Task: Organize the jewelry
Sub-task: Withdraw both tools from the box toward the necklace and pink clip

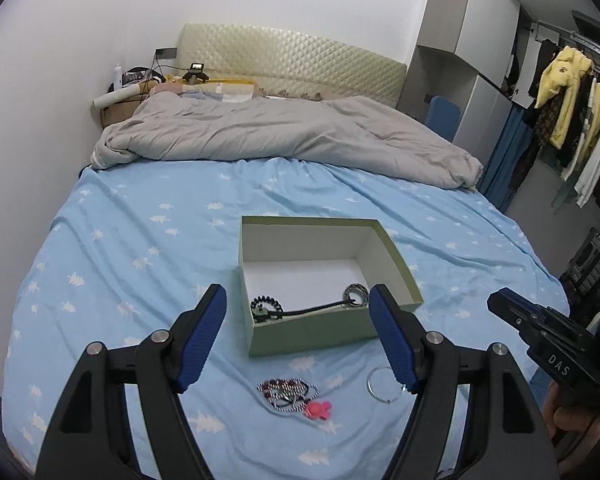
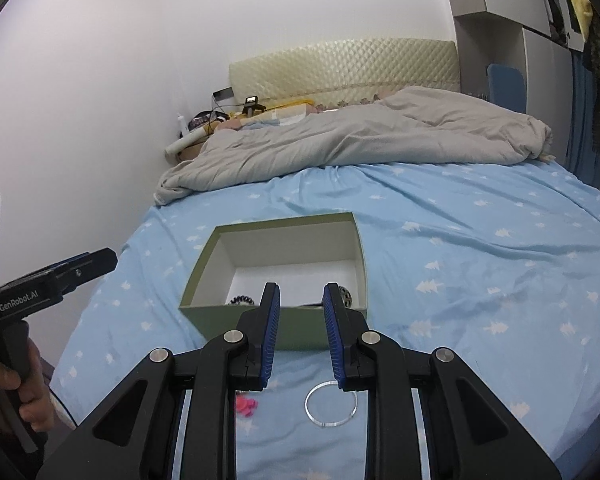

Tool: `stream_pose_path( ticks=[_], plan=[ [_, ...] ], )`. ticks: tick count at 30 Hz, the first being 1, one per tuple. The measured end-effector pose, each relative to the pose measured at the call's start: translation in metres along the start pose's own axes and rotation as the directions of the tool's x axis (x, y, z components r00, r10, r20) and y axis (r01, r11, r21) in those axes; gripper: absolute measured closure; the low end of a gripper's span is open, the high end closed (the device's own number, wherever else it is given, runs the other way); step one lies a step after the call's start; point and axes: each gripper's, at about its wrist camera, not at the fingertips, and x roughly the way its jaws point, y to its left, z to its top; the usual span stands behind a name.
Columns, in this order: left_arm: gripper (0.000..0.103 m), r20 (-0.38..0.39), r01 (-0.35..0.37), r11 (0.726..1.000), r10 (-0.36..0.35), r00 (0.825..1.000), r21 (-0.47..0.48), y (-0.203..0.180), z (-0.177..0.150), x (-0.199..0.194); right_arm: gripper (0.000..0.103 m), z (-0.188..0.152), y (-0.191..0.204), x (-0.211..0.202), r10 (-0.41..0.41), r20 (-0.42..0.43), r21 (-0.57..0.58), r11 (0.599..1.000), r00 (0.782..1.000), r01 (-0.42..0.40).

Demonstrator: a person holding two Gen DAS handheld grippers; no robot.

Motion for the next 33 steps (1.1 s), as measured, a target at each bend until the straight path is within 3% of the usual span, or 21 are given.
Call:
stream_pose_path(
  ticks=[15, 23, 33],
  plan=[
    [0.029, 0.024, 0.043, 0.999, -0.043, 0.999, 0.014, -0.010, -0.048, -0.035, 0.082, -0.049, 0.008, -0.049, 0.000, 0.070, 0.002, 1.000, 0.998, 0.000],
    [0.029, 0.008, 0.039, 0.999, -0.039, 0.999, 0.016, -0.012, -0.080, -0.037, 0.082, -0.080, 0.006, -0.054, -0.006, 0.065, 0.003, 1.000, 0.998, 0.006],
    [0.030, -0.053, 0.057, 0.998, -0.058, 0.997, -0.022, -0.005, -0.115, -0.019, 0.082, -0.128, 0.002, -0.044, -0.019, -0.001, -0.017, 1.000, 1.000, 0.019]
  ],
)
